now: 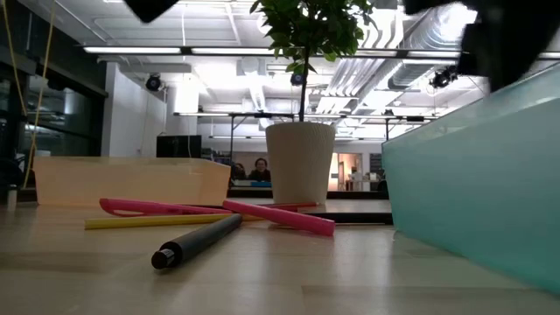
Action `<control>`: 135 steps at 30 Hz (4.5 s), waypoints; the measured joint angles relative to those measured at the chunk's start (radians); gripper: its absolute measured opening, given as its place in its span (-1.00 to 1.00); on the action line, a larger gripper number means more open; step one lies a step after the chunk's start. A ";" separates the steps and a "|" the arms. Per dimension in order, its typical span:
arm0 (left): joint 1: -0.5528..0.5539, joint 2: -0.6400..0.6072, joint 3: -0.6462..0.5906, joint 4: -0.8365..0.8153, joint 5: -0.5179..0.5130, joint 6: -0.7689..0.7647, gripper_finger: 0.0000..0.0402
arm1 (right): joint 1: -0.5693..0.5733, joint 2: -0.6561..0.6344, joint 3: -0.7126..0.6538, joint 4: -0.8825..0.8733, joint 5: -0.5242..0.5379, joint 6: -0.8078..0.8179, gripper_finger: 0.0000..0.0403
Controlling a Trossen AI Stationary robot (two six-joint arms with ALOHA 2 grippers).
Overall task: Sort pens & pencils
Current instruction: Put the left pink pen into the orange bin
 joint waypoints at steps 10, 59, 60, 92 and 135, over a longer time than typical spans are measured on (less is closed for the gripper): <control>0.000 0.000 -0.161 0.160 0.074 -0.064 -0.75 | -0.116 0.000 0.112 0.035 0.075 -0.218 -0.68; 0.236 0.269 -0.257 0.254 0.240 0.109 -0.34 | -0.241 -0.021 0.198 0.146 0.099 -0.470 -0.68; 0.236 0.269 -0.257 0.252 0.233 0.115 -0.34 | -0.242 -0.021 0.198 0.146 0.099 -0.472 -0.68; 0.145 0.567 0.018 -0.045 0.214 0.298 -0.29 | -0.253 -0.208 0.197 0.124 0.243 -0.548 -0.68; 0.177 0.602 0.019 -0.055 0.171 0.227 -0.29 | -0.252 -0.243 0.197 0.111 0.276 -0.574 -0.68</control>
